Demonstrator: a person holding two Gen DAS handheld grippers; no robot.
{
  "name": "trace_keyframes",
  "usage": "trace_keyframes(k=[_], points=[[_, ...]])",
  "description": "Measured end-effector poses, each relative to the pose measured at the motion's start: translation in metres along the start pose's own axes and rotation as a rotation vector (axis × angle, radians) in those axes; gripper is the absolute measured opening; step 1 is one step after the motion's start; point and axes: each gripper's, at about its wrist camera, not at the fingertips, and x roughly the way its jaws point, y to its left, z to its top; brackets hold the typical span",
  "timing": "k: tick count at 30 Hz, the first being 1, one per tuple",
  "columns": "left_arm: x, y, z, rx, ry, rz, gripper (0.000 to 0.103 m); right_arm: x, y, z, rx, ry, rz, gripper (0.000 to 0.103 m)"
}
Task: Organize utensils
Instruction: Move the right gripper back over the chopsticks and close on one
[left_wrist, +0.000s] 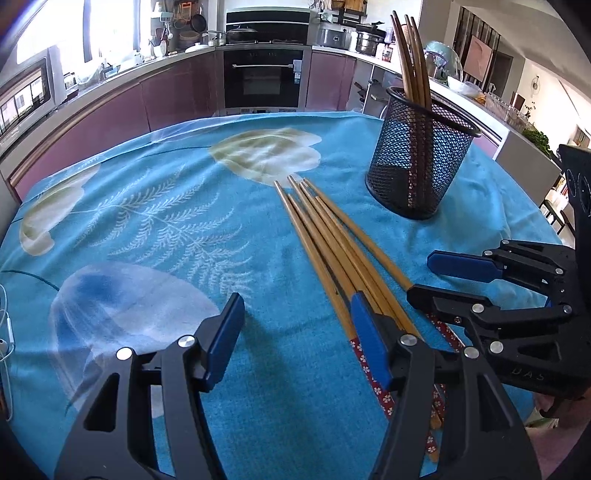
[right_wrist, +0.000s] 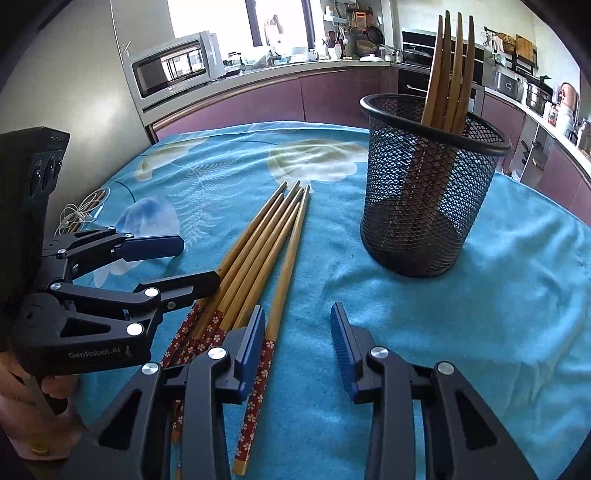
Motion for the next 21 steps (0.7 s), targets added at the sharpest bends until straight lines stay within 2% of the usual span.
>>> trace_keyframes(k=[3, 11, 21], points=[[0.001, 0.0, 0.001, 0.003, 0.004, 0.0, 0.059, -0.001, -0.003, -0.001, 0.008, 0.001, -0.002, 0.031], [0.004, 0.0, 0.002, 0.032, 0.017, 0.007, 0.044, 0.002, -0.002, 0.002, 0.0, 0.007, -0.01, 0.03], [0.013, 0.001, 0.013, 0.033, 0.023, 0.021, 0.039, 0.015, 0.004, 0.016, -0.03, 0.008, -0.02, 0.03]])
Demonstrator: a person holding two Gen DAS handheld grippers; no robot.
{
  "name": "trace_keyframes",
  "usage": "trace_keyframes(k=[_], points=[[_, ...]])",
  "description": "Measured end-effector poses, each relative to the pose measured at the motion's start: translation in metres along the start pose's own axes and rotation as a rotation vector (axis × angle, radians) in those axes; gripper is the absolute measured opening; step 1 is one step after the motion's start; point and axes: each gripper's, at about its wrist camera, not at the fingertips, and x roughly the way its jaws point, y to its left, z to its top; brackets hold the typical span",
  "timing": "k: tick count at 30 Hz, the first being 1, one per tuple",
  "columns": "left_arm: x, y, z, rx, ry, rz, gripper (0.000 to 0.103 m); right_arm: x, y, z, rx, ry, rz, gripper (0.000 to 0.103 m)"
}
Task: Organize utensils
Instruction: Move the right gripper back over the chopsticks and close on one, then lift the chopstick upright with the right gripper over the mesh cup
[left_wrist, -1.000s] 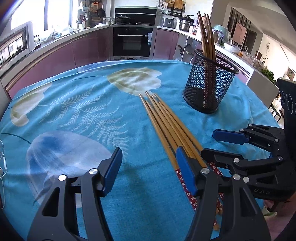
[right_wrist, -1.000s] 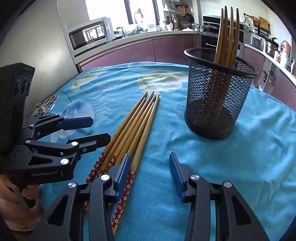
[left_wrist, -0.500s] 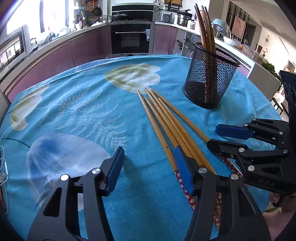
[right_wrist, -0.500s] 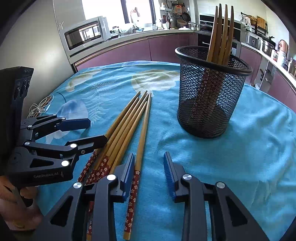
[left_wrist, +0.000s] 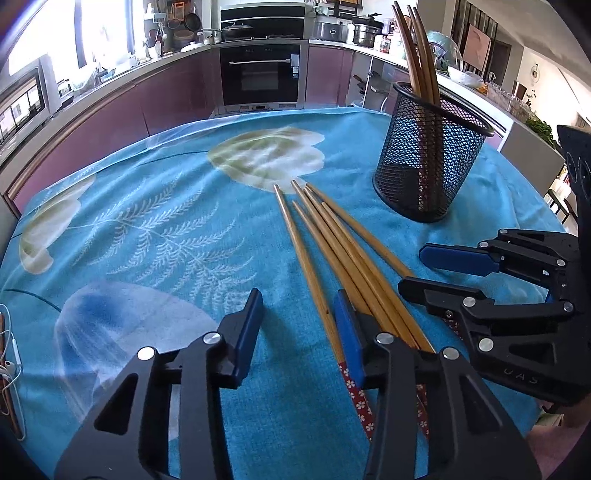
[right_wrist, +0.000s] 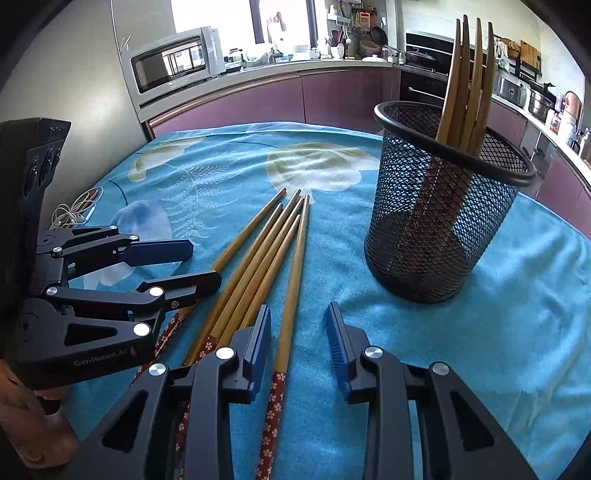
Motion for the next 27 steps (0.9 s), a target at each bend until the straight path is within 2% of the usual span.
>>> trace_keyframes(k=[4, 10, 13, 19, 27], points=[[0.003, 0.002, 0.004, -0.007, -0.002, 0.007, 0.032, 0.005, 0.001, 0.005, -0.008, 0.0, -0.007, 0.027], [0.008, 0.004, 0.01, -0.018, 0.0, 0.013, 0.021, 0.011, -0.001, 0.012, -0.001, 0.004, 0.002, 0.014], [0.009, 0.005, 0.011, -0.028, -0.001, 0.013, 0.018, 0.011, -0.004, 0.013, 0.021, 0.004, 0.023, 0.008], [0.008, 0.005, 0.01, -0.052, -0.003, 0.004, 0.011, 0.011, -0.012, 0.012, 0.068, 0.0, 0.058, 0.006], [0.003, 0.006, 0.008, -0.073, -0.004, -0.014, 0.008, 0.005, -0.017, 0.008, 0.098, -0.003, 0.089, 0.006]])
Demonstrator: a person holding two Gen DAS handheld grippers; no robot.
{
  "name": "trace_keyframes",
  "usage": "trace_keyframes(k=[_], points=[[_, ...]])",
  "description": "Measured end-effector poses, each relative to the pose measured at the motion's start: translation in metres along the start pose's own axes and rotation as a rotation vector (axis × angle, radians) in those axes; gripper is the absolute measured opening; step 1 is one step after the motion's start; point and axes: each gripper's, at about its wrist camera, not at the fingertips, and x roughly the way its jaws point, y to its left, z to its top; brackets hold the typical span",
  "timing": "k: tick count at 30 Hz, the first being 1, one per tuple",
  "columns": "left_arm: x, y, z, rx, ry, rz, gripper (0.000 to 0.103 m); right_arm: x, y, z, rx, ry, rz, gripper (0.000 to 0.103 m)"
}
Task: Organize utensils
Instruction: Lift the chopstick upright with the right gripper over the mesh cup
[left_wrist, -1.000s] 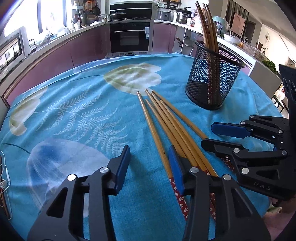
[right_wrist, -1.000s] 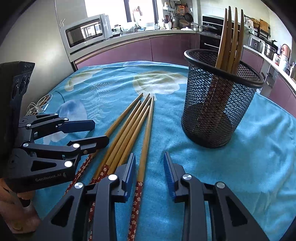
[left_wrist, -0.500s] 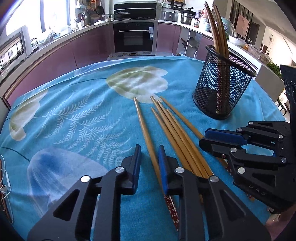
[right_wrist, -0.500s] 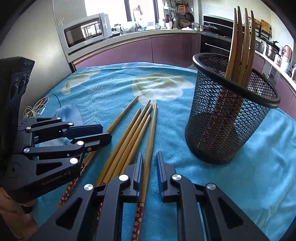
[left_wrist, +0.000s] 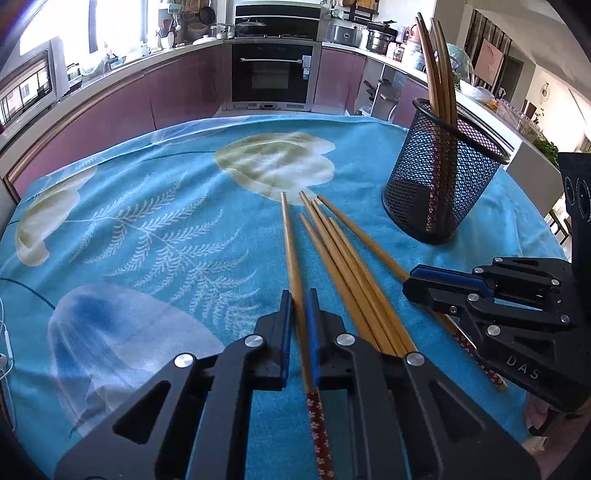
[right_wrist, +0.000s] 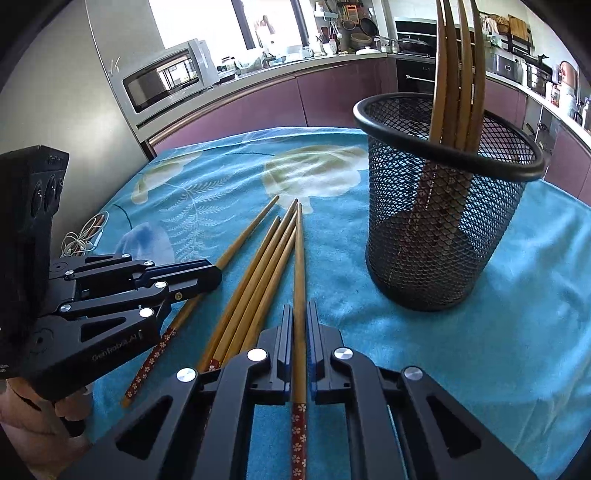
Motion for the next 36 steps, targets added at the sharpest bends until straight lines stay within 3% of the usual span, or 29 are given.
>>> trace_keyframes(k=[16, 22, 36], points=[[-0.02, 0.002, -0.001, -0.004, -0.033, -0.045, 0.008, -0.029, 0.001, -0.005, 0.002, -0.046, 0.082, 0.006], [-0.038, 0.003, 0.002, -0.014, -0.056, -0.127, 0.008, -0.049, -0.002, -0.004, 0.013, -0.085, 0.13, 0.006], [-0.092, 0.006, 0.016, -0.026, -0.152, -0.329, 0.008, -0.092, -0.018, 0.001, 0.045, -0.207, 0.155, 0.006]])
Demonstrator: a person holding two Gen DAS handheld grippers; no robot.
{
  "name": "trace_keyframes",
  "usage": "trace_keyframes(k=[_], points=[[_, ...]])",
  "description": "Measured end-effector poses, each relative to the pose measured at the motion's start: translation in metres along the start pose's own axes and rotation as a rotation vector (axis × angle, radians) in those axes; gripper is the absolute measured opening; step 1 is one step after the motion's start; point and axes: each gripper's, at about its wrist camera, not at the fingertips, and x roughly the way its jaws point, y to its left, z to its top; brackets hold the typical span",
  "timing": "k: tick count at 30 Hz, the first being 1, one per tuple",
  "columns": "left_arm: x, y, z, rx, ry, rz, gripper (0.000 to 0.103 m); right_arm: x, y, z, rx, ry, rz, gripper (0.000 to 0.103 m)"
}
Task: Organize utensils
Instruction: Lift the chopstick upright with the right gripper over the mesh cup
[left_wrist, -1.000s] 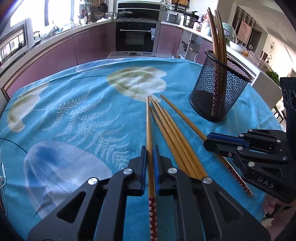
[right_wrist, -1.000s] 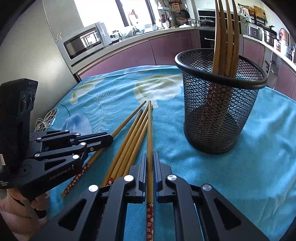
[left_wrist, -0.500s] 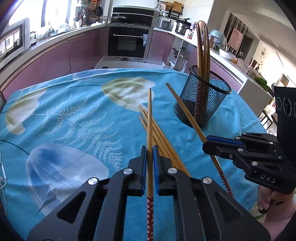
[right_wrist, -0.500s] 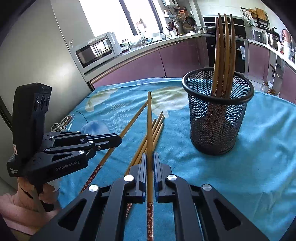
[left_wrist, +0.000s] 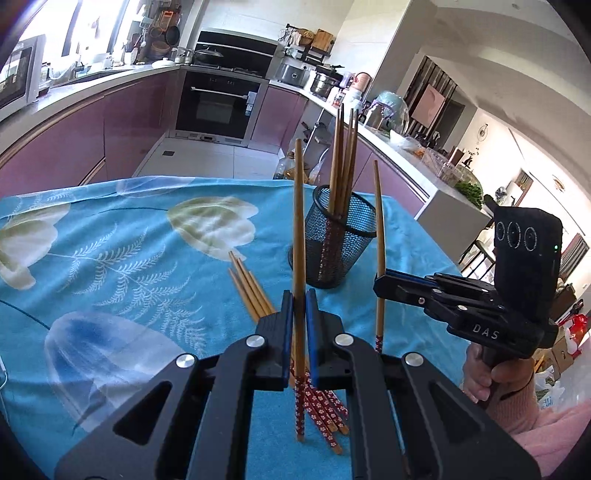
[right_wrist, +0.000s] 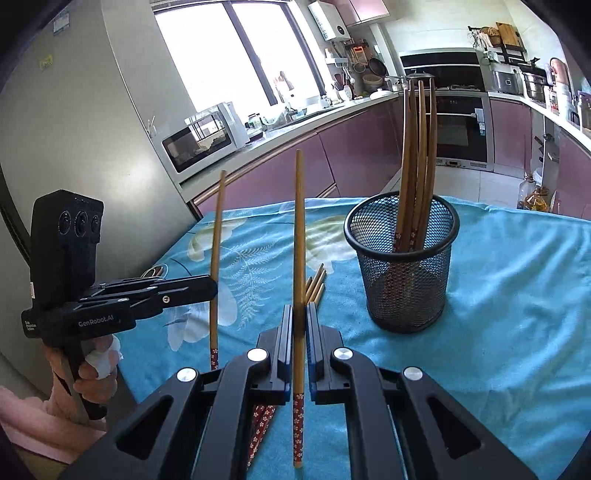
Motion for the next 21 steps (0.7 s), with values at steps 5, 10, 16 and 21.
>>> trace_keyframes(k=[5, 10, 16, 21], points=[[-0.012, -0.005, 0.006, 0.002, -0.031, -0.052, 0.008, -0.009, -0.004, 0.006, 0.004, -0.037, -0.004, 0.006], [-0.015, -0.005, 0.013, -0.013, -0.057, -0.088, 0.008, -0.016, -0.006, 0.013, 0.001, -0.067, -0.009, 0.006], [-0.017, -0.012, 0.031, 0.001, -0.096, -0.1, 0.008, -0.03, -0.009, 0.026, -0.017, -0.112, -0.028, 0.006], [-0.015, -0.019, 0.051, 0.022, -0.126, -0.101, 0.008, -0.042, -0.014, 0.042, -0.025, -0.151, -0.049, 0.006]])
